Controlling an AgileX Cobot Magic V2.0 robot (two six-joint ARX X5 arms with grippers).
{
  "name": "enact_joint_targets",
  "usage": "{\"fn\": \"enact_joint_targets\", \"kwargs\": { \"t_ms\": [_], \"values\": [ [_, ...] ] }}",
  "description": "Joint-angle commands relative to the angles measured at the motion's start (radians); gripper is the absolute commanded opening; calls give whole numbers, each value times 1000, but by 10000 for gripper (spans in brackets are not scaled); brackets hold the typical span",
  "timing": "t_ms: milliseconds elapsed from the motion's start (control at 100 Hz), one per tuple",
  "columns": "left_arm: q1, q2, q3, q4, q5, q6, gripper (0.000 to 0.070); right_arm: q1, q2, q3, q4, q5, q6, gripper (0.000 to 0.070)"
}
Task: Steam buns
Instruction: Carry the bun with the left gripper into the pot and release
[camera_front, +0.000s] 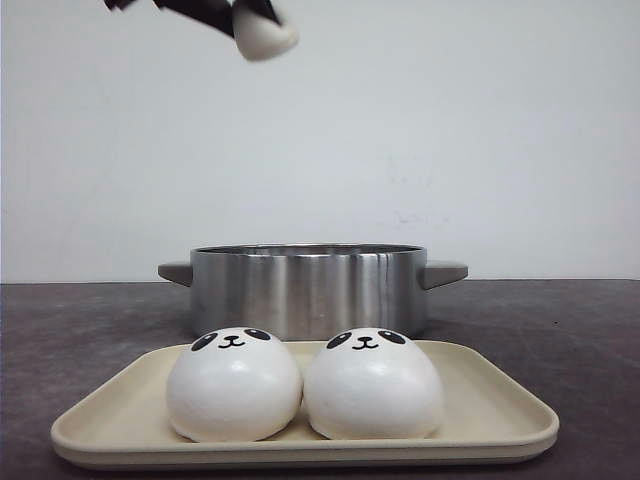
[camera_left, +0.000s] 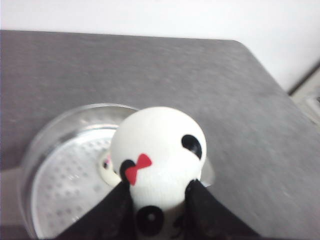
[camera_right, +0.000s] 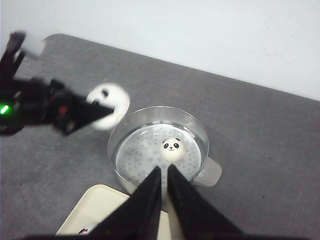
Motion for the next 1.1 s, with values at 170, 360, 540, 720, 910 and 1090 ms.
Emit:
{"fn": "enact_joint_targets", "kwargs": {
  "t_ms": [170, 360, 540, 720, 910, 1090],
  "values": [
    [59, 239, 110, 3, 22, 21, 4, 13, 9, 15, 14, 32, 3, 12],
    [95, 396, 127, 34, 23, 50, 4, 13, 9, 15, 14, 76, 4, 12],
    [122, 505, 127, 68, 24, 48, 4, 13, 9, 15, 11, 76, 10, 12],
    [127, 545, 127, 81, 53, 47, 95, 13, 9, 15, 6, 75, 11, 12],
    [124, 545, 127, 82, 64, 47, 627, 13, 9, 15, 7, 75, 11, 12],
    [124, 536, 135, 43, 87, 47, 684, 13, 9, 15, 6, 75, 12, 12]
  ]
}}
